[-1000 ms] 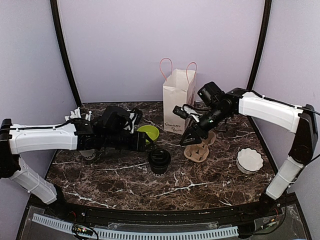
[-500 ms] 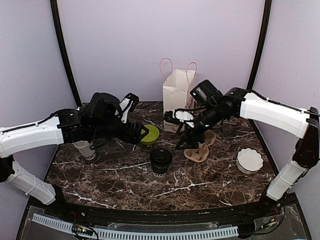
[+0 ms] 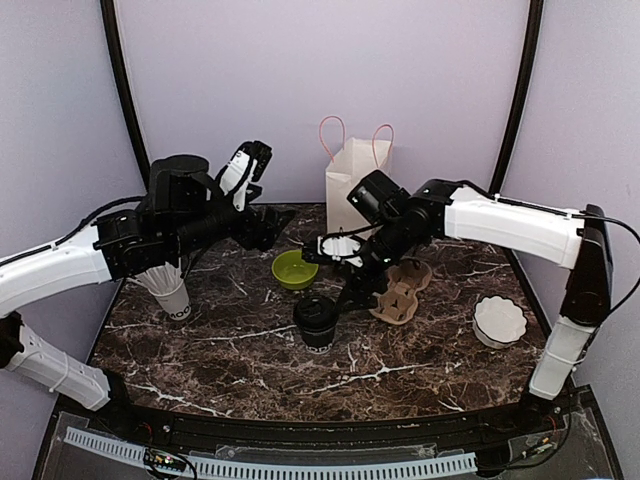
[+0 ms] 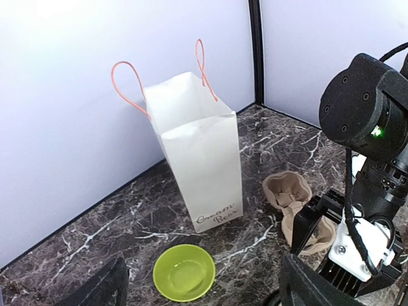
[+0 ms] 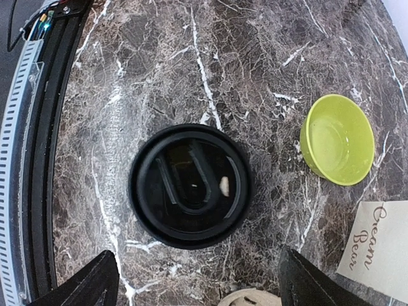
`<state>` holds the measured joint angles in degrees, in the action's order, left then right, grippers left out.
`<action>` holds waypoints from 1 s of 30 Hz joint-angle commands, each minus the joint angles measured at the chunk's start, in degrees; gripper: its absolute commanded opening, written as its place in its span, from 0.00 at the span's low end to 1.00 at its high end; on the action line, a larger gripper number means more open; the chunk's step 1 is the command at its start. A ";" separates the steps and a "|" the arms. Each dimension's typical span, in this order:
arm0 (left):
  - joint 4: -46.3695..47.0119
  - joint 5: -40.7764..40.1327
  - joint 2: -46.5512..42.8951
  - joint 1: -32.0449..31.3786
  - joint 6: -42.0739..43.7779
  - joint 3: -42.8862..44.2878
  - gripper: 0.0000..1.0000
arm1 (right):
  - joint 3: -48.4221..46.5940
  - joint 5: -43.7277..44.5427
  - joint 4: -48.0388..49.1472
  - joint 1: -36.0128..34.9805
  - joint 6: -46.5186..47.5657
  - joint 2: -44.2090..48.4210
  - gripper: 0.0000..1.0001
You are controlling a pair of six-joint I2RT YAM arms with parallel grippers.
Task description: Pack the takeout coffee
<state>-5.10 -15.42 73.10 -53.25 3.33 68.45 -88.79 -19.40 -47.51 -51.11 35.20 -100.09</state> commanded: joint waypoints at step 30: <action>16.62 -19.56 -11.89 4.84 9.24 -14.05 0.87 | -12.60 3.31 -7.51 -5.62 2.86 -12.85 0.90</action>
<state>9.43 -34.39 62.11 -48.77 11.99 54.94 -100.57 -16.80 -54.41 -56.03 37.67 -112.84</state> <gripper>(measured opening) 0.874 0.907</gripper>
